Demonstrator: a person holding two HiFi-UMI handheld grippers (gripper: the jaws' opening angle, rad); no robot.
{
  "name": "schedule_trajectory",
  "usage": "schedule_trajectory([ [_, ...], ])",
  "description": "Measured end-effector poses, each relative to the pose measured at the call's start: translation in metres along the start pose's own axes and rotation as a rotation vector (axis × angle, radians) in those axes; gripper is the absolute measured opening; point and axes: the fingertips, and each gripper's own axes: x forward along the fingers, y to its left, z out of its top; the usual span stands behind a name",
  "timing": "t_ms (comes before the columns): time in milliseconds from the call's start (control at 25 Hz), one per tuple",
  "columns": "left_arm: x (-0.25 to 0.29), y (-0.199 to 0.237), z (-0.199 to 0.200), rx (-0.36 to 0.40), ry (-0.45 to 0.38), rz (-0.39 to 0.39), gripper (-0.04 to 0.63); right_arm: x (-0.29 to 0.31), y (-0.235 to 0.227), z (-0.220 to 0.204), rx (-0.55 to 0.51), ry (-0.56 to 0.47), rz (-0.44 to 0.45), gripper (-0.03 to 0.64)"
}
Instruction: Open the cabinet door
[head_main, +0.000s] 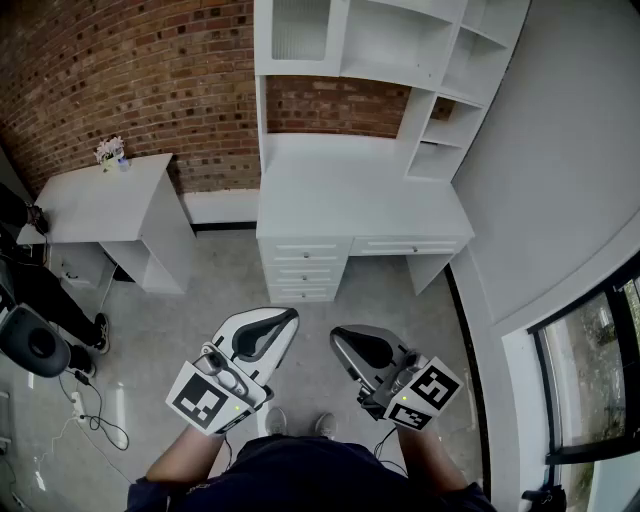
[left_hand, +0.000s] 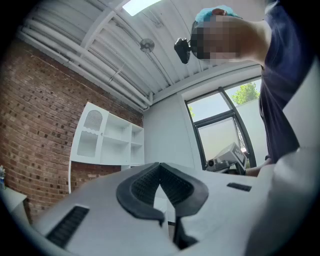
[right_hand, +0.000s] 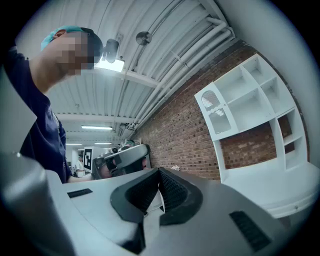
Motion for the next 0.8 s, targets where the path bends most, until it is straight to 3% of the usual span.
schedule_trajectory([
  [280, 0.004, -0.008, -0.013, 0.016, 0.034, -0.014, 0.008, -0.011, -0.007, -0.001, 0.012, -0.003, 0.006, 0.026],
  [800, 0.023, -0.038, -0.017, 0.039, 0.032, 0.036, 0.008, -0.052, -0.024, 0.002, 0.058, -0.030, 0.053, 0.026],
])
